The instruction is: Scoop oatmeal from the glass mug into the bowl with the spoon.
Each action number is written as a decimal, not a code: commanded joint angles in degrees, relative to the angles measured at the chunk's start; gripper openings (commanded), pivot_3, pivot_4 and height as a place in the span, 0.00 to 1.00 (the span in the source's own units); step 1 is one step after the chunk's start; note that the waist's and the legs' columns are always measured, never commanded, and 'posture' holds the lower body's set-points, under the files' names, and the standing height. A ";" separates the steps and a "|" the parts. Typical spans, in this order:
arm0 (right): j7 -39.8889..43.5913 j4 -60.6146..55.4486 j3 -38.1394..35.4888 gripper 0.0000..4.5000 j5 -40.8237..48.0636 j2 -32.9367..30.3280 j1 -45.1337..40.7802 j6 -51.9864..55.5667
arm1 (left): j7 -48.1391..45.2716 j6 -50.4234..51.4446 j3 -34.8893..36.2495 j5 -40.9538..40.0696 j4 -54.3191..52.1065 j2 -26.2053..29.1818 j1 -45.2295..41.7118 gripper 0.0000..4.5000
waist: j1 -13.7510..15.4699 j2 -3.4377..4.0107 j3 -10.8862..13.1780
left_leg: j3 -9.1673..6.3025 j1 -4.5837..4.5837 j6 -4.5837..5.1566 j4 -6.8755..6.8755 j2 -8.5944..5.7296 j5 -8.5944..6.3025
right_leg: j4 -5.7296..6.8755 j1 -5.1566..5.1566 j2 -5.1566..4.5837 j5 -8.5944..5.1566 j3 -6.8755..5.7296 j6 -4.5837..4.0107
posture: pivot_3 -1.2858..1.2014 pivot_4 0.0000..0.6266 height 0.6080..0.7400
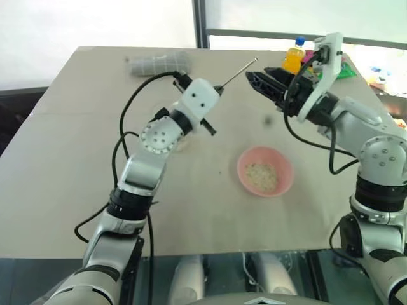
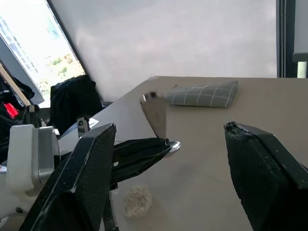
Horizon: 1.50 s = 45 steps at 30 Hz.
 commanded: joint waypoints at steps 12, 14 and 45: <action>-17.80 -1.48 -4.07 0.80 1.95 11.06 -2.05 -1.24 | 10.25 2.16 -3.64 18.23 -1.06 -4.80 -0.65 0.02 | -0.26 0.01 0.00 | 0.03 0.00 -0.01 -0.01 0.02 0.01 | 0.08 -0.08 0.01 0.00 0.03 0.00 | 0.52 0.24 1.00; -19.33 -1.07 -4.48 0.80 2.13 12.09 -2.52 -1.54 | 9.99 2.52 -3.19 18.08 -0.88 -5.21 -0.42 0.02 | -0.30 0.01 0.00 | 0.03 0.00 0.00 -0.01 0.02 0.00 | 0.08 -0.08 0.01 0.00 0.03 0.00 | 0.52 0.24 1.00; -21.84 4.44 -5.32 0.01 0.22 14.17 -4.47 -3.93 | 9.15 -0.85 -3.49 17.83 -0.62 -6.80 -0.06 0.00 | -0.40 0.01 -0.01 | 0.05 -0.01 -0.01 -0.01 0.03 0.01 | 0.08 -0.10 0.00 0.01 0.04 0.01 | 0.52 0.24 1.00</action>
